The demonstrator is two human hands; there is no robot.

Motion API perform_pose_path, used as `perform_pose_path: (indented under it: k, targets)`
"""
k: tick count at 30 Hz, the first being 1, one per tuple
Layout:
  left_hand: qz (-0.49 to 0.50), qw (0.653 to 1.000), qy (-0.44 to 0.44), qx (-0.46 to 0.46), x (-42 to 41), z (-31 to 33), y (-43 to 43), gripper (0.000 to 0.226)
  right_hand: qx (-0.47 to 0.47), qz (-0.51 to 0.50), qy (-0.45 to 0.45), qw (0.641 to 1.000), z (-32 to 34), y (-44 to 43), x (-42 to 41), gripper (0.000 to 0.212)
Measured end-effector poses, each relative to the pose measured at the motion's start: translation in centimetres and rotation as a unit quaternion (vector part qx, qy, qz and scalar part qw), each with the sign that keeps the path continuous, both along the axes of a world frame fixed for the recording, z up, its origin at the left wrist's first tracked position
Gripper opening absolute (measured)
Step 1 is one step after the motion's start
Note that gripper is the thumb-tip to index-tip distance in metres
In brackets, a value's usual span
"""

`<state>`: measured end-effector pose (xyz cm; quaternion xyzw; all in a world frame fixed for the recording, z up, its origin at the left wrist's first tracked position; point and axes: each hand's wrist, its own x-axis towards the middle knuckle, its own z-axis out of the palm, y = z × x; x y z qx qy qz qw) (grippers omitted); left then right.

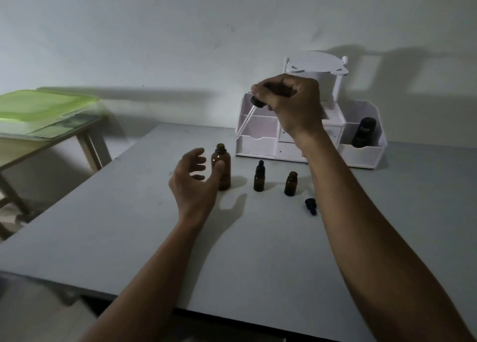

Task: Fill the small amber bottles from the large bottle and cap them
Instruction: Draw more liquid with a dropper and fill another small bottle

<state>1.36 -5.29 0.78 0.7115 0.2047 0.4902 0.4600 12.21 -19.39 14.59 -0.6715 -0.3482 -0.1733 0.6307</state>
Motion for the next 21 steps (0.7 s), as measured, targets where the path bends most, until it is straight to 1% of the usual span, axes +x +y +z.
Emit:
perform_pose_path:
  k: [4, 6, 10, 13, 15, 19, 21]
  targets:
    - [-0.049, 0.997, 0.042, -0.029, 0.4, -1.2, 2.8, 0.061, 0.003, 0.026, 0.019, 0.999, -0.6, 2.1, -0.2, 0.007]
    - [-0.077, 0.995, 0.046, -0.042, 0.9, -1.4, 3.3, 0.065, 0.003, 0.032, 0.020, 0.999, -0.9, 2.8, -0.2, 0.007]
    - [-0.121, 0.990, 0.060, -0.035, 2.0, -1.5, 3.8, 0.069, 0.002, 0.039, 0.020, 0.999, -1.3, 3.4, -0.1, 0.009]
    - [-0.150, 0.986, 0.067, -0.029, 2.2, -1.5, 3.8, 0.067, -0.007, 0.038, 0.014, 0.999, -1.6, 3.7, 0.1, 0.010]
    - [-0.168, 0.983, 0.074, -0.026, 2.2, -1.3, 3.7, 0.062, -0.025, 0.032, 0.002, 0.999, -1.7, 3.9, 0.2, 0.010]
    - [-0.173, 0.981, 0.081, -0.027, 2.2, -1.4, 3.8, 0.049, -0.065, 0.038, -0.014, 0.997, -2.2, 4.4, 0.5, 0.010]
    - [-0.174, 0.981, 0.084, -0.033, 2.3, -1.4, 3.9, 0.048, -0.087, 0.051, -0.017, 0.995, -2.7, 4.8, 0.6, 0.010]
